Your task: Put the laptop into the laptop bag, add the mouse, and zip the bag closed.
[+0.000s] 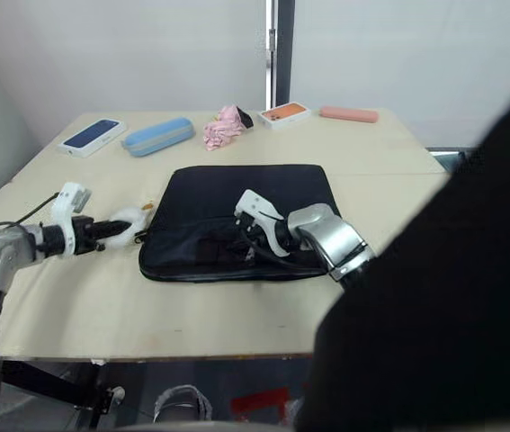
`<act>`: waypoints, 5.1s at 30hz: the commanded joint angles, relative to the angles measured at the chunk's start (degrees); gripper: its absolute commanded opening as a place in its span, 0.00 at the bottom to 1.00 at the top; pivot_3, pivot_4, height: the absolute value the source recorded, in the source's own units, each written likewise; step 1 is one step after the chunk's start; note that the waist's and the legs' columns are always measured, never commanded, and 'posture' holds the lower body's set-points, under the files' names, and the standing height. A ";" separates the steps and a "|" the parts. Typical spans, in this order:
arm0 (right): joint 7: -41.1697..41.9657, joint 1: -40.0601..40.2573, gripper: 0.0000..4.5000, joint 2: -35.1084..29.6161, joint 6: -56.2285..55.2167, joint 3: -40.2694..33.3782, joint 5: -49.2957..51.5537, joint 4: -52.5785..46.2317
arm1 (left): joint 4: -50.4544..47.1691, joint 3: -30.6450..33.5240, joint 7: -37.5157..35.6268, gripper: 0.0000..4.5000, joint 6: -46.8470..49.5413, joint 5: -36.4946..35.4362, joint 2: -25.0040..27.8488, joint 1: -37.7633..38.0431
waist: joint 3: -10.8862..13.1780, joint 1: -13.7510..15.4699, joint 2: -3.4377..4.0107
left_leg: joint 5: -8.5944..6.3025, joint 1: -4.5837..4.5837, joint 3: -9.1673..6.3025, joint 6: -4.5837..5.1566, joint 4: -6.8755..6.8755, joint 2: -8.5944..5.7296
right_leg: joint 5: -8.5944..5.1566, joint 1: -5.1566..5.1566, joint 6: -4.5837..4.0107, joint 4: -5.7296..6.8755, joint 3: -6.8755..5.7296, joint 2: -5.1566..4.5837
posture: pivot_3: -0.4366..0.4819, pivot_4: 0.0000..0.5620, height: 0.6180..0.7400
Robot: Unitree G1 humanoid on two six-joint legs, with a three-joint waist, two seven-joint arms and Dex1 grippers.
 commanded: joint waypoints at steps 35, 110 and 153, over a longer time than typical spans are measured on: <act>0.34 -0.08 0.00 -0.73 2.00 2.36 -1.95 3.52 | -31.63 1.66 -12.22 0.01 -3.54 -9.68 8.45 33.22 | -0.04 -1.47 0.00 | -0.01 0.14 0.33 -0.02 -0.64 0.00 | -0.01 0.00 0.01 -0.69 0.14 0.06 | 0.48 0.27 1.00; 1.05 -1.30 0.00 -2.37 4.66 1.98 -1.80 1.34 | -28.47 -14.06 -20.86 0.80 -14.34 -2.01 7.01 -0.09 | -0.43 -0.04 0.08 | 0.01 0.32 0.30 -0.02 -0.32 0.00 | 0.00 0.25 0.00 -0.43 0.13 0.03 | 0.48 0.27 1.00; 3.27 41.15 0.42 -35.72 35.48 -89.25 50.90 -49.93 | -2.12 -24.49 -38.46 0.46 -39.95 -2.42 -14.83 -18.86 | -0.21 2.12 0.05 | 0.04 -0.41 0.30 0.18 0.05 0.00 | 0.02 -0.27 0.00 -0.38 0.16 -0.02 | 0.48 0.27 1.00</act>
